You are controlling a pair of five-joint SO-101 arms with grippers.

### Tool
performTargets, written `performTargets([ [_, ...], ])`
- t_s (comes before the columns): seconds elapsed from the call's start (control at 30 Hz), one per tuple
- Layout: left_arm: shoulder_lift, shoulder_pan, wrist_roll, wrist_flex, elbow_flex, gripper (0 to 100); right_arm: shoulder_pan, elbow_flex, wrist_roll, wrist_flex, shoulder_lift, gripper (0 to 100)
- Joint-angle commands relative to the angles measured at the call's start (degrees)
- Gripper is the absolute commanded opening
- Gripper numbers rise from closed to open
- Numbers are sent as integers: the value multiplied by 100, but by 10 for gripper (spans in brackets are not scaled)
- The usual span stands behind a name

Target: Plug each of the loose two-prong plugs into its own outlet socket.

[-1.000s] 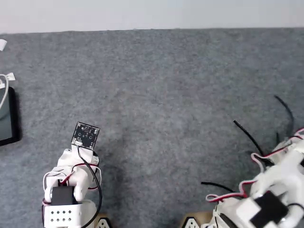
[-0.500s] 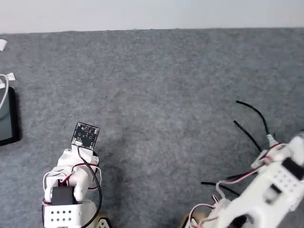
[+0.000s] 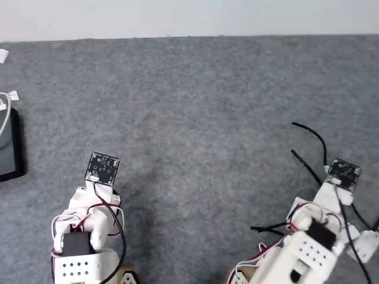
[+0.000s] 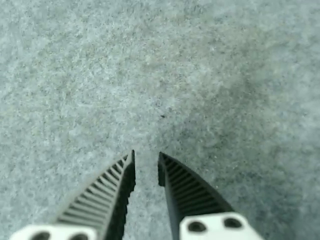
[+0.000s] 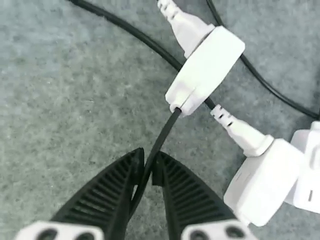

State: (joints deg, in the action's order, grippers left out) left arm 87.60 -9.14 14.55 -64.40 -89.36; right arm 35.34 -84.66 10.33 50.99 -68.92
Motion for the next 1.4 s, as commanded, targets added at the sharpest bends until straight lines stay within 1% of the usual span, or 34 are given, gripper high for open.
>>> performTargets([
  [0.0,141,141,9,-281,303,25,-66,-220,79,31,-558,162],
  [0.07,413,290,18,-501,277,25,-75,-316,70,303,-892,173],
  [0.23,1705,316,9,-958,4,25,-110,-651,70,611,-1912,101],
  [0.37,1600,360,9,-949,-75,28,-84,-1090,70,734,-2826,92],
  [0.47,1662,343,9,-993,-101,28,-92,-1178,70,1552,-3512,92],
  [0.53,1679,316,9,-1046,-145,26,-110,-1160,70,1921,-3565,93],
  [0.67,1679,316,18,-958,-382,26,-101,-1169,70,2018,-3486,93],
  [0.77,1679,308,26,-914,-523,26,-101,-1160,62,2422,-3503,93],
  [0.83,1679,308,26,-835,-734,26,-92,-1169,35,2404,-3512,93],
  [0.93,1679,316,26,-826,-708,26,-92,-1169,26,2404,-3512,92],
  [0.97,1679,316,26,-826,-708,26,-92,-1169,26,2404,-3503,84],
  [1.03,1679,316,26,-826,-708,26,-101,-1178,35,2396,-3486,17],
  [1.07,1679,316,26,-826,-708,26,-110,-1178,26,2378,-3468,2],
  [1.1,1670,316,18,-826,-708,26,-101,-1178,26,2378,-3459,20],
  [1.17,1670,299,18,-826,-708,26,-101,-1178,26,2378,-3459,5],
  [1.23,1670,123,26,-826,-708,26,92,-1169,9,2396,-3468,9],
  [1.37,1670,-352,35,-826,-708,26,1147,-1169,-44,2396,-3495,9],
])
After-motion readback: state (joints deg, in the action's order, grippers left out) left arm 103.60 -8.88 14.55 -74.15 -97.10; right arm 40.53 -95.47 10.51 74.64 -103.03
